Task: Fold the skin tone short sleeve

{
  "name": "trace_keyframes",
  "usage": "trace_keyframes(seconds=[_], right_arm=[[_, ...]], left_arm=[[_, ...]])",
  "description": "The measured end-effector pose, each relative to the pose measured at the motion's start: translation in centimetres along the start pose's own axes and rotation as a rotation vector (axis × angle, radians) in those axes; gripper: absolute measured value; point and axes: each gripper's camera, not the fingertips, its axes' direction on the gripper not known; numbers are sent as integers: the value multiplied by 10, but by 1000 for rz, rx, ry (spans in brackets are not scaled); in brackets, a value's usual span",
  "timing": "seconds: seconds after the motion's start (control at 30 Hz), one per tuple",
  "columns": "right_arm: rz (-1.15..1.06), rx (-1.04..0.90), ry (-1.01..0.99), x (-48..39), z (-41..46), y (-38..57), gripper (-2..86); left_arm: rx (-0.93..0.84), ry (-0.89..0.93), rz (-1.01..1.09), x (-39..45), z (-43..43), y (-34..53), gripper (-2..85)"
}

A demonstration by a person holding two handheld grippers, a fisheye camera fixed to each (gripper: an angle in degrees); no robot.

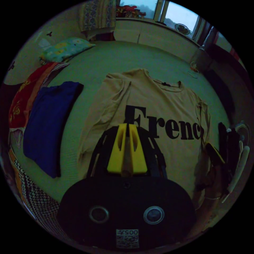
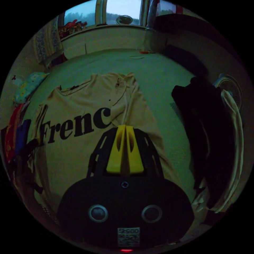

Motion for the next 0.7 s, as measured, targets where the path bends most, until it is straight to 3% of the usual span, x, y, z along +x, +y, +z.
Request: trace_keyframes(seconds=[0.33,0.5,0.7], right_arm=[[33,103,-104,18,-11,-43,-13],[47,142,-259,27,-18,-66,0],[-175,193,-204,19,-34,-114,74]], left_arm=[[46,14,7,-5,-10,-41,20],[119,44,-11,-16,-30,-58,43],[154,-45,57,-43,-51,-110,103]])
